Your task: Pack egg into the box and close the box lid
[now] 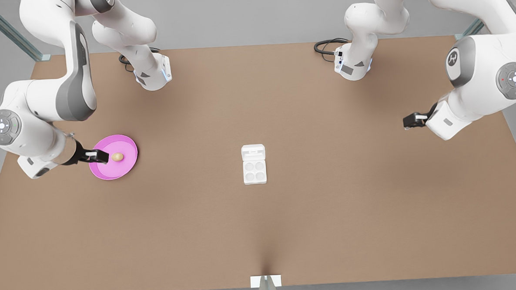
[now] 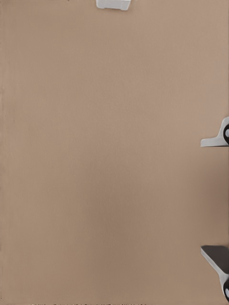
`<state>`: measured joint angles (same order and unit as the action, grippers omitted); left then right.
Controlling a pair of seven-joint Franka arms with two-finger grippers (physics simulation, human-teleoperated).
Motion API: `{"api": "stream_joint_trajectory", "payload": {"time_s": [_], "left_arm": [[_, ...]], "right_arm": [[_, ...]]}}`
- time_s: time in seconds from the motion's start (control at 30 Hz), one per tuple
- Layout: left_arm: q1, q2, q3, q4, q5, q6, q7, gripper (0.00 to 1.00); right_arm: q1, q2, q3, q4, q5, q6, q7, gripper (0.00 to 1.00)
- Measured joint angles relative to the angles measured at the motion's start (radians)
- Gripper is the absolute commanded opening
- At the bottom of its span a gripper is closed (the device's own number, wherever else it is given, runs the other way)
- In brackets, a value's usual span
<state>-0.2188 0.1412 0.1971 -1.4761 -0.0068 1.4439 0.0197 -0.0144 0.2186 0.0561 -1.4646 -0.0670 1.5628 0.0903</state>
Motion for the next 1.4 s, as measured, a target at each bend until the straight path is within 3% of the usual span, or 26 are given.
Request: {"api": "stream_joint_trajectory", "payload": {"time_s": [0.13,0.23,0.3,0.43,0.67,0.8,1.03,1.27,1.4], "left_arm": [[0.012,0.030,0.003,0.000,0.005,0.048,0.009,1.00],[0.012,0.041,0.003,-0.001,0.007,0.072,0.014,1.00],[0.011,0.047,0.003,-0.002,0.007,0.084,0.017,1.00],[0.010,0.051,0.003,-0.002,0.008,0.099,0.022,1.00],[0.011,0.064,0.003,-0.003,0.008,0.114,0.029,1.00],[0.011,0.066,0.003,-0.003,0.008,0.119,0.032,1.00],[0.011,0.083,0.003,-0.004,0.007,0.128,0.036,1.00],[0.010,0.088,0.003,-0.008,0.006,0.137,0.038,1.00],[0.012,0.087,0.003,-0.019,0.006,0.139,0.039,1.00]], "right_arm": [[-0.036,0.032,0.000,0.000,0.052,-0.001,0.003,1.00],[-0.043,0.167,-0.002,-0.009,0.059,0.005,-0.002,1.00],[-0.048,0.161,0.000,-0.133,0.047,0.053,-0.003,1.00],[-0.089,-0.013,0.002,-0.539,0.033,0.294,-0.031,1.00],[-0.170,0.048,0.002,-0.628,0.024,0.773,-0.190,1.00],[-0.179,0.115,0.003,-0.647,0.023,0.935,-0.277,1.00],[-0.179,0.143,0.004,-0.670,0.025,1.053,-0.385,1.00],[-0.189,-0.047,0.043,-0.916,0.026,1.089,-0.432,1.00],[-0.196,-0.075,0.043,-1.009,0.027,1.110,-0.435,1.00]]}}
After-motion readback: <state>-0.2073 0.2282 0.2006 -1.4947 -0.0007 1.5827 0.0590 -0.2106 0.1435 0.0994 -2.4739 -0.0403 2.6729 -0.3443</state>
